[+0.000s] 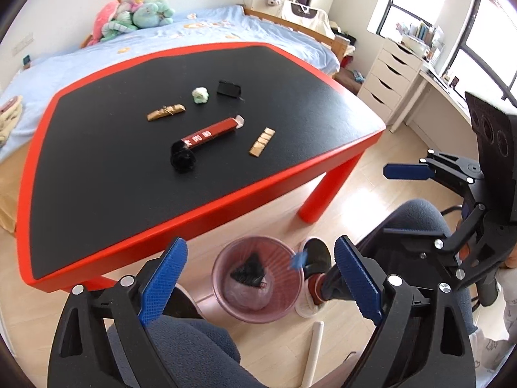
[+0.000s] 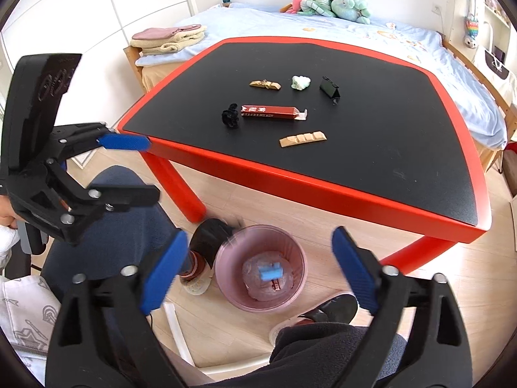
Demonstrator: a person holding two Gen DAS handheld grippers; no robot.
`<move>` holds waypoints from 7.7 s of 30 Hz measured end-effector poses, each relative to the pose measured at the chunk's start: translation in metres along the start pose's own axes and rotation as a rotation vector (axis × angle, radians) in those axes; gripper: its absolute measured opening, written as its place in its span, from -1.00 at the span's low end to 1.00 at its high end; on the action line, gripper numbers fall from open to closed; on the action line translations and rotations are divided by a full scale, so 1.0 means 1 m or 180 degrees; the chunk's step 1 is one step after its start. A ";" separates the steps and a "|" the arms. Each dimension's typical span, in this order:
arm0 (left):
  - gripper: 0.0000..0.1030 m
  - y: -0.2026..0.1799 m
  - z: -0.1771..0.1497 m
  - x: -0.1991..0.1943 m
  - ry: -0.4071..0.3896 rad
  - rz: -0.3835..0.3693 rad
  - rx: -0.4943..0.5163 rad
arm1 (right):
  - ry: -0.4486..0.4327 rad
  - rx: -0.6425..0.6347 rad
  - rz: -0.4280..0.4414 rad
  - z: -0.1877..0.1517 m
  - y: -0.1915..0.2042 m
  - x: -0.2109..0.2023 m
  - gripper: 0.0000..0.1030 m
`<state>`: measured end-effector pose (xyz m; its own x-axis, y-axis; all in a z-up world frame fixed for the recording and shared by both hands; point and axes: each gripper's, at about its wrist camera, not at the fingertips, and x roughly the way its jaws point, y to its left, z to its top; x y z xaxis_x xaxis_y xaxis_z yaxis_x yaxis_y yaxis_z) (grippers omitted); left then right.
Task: Collect trash
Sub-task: 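Open both tools to drop the cloth and blue block into the wastebasket, then reach the left tool to the black cloth and the right tool to the wooden strip, then close the left tool on the black cloth while the right tool grasps the wooden strip, then carry the cloth and wooden strip over the pink wastebasket, then open both tools to drop the items into the wastebasket and withdraw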
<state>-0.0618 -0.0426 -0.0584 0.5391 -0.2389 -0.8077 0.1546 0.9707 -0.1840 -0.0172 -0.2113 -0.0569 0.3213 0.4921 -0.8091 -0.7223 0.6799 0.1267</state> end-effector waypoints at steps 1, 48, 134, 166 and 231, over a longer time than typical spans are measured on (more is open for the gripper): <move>0.76 0.001 0.000 0.001 0.0008 0.0015 -0.0003 | 0.0005 0.0016 0.0001 0.000 -0.001 0.000 0.82; 0.85 0.049 0.028 -0.001 -0.0029 0.0229 -0.0430 | -0.0102 0.0100 -0.0120 0.049 -0.022 0.009 0.91; -0.56 0.113 0.074 0.079 0.0188 0.0609 -0.0503 | 0.0153 -0.0383 -0.0070 0.095 -0.050 0.119 -0.74; -0.56 0.014 0.030 0.015 0.0061 0.0050 -0.0036 | -0.0082 -0.0032 -0.0032 0.015 -0.011 0.015 -0.74; 0.85 0.035 0.042 -0.011 -0.0254 0.0086 -0.0196 | -0.0195 0.0289 -0.0038 0.034 -0.025 0.001 0.91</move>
<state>-0.0276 -0.0075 -0.0325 0.6069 -0.2116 -0.7661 0.0894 0.9760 -0.1987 0.0219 -0.2097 -0.0411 0.3685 0.5141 -0.7746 -0.6606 0.7310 0.1709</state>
